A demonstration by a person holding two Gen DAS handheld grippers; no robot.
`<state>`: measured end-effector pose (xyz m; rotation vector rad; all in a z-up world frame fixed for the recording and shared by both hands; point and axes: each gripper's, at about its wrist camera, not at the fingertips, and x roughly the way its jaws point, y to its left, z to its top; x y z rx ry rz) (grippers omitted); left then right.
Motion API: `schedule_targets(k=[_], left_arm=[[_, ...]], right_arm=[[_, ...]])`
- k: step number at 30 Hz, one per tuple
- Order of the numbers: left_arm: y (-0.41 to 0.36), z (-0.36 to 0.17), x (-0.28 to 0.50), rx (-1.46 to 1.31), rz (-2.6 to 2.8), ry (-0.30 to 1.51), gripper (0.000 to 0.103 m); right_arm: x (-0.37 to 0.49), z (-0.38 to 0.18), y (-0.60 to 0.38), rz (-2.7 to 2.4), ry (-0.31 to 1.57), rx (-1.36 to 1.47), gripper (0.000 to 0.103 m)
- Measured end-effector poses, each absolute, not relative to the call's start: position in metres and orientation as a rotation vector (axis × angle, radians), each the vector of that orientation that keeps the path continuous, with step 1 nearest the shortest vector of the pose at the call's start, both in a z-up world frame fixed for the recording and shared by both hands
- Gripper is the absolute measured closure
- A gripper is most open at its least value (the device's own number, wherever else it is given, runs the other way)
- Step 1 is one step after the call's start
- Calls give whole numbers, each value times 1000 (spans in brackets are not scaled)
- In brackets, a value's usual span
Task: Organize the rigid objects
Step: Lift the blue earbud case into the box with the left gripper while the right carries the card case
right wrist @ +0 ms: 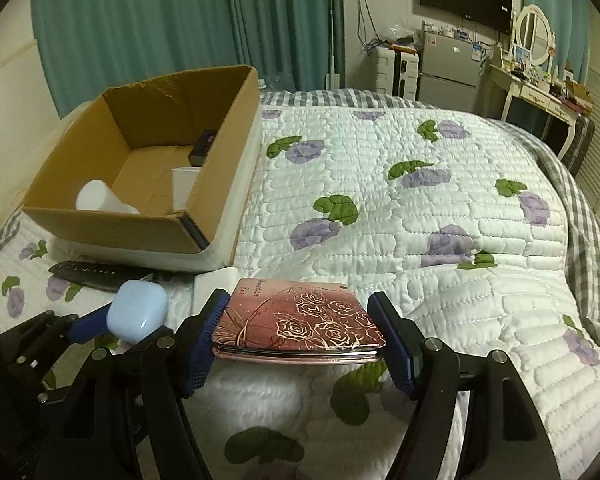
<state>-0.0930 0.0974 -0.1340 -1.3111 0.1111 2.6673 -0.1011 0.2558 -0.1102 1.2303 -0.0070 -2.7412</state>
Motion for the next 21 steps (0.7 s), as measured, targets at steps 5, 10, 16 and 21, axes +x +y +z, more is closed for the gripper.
schedule_targets(k=[5,10,16,21], left_arm=[[85,-110,-76,-1253,2704,95,52],[76,-78,-69,-1176,2740,93,52],[73,-41,-73,-1091,2763,81,52],[57,-18,-97,-1045,2792,77,52]], right_arm=[[-86,-92,250,-2743,33,1180,32],[-75,-62,241,-2750,74,1092,32],[-78,-25,223,-2748,137,984,32],[-99,3,207,-2734,167,901,32]])
